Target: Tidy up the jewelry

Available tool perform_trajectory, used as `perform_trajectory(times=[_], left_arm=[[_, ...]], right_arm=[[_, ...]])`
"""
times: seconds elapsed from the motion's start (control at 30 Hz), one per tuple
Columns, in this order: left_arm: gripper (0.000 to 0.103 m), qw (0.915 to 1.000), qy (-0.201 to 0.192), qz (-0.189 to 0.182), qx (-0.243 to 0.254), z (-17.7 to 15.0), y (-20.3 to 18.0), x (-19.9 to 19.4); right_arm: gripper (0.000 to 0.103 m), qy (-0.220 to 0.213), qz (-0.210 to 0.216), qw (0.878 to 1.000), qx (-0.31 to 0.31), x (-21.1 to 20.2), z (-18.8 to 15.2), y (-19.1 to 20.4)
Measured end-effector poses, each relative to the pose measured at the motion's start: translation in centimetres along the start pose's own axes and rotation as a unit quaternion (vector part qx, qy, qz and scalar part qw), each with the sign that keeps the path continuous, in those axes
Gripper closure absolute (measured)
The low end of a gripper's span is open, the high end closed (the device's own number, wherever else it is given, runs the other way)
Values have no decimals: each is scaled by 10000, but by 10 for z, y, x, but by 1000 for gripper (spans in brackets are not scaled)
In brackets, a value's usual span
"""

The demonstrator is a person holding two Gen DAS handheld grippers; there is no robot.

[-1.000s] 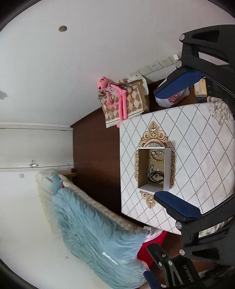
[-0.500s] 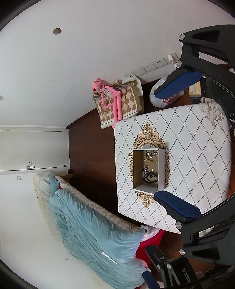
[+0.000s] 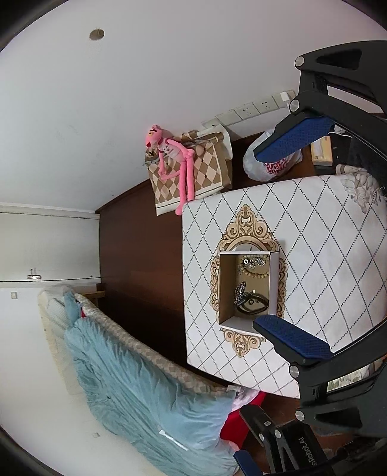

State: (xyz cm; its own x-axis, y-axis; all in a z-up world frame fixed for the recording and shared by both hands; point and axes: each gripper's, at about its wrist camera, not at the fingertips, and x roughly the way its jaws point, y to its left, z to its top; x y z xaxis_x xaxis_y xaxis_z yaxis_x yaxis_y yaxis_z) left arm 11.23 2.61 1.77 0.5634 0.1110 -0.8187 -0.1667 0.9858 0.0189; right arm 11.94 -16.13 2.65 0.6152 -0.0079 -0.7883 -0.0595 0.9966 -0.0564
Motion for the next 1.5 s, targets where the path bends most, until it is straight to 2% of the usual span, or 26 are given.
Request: perform_trajectory(times=[0.2,0.43,1.5], left_arm=[[0,9999,117,29,109,3,-6,13],[0,9997,216,-38,85,5,-7,20],[0,9994,333,-79,50,-1,-4,23]], right_arm=[[0,233,-49,9997,-46,26,5,3],[0,376,-68,9992,-106,37,7,3],[0,455,-16,9988,-151,39,4,5]])
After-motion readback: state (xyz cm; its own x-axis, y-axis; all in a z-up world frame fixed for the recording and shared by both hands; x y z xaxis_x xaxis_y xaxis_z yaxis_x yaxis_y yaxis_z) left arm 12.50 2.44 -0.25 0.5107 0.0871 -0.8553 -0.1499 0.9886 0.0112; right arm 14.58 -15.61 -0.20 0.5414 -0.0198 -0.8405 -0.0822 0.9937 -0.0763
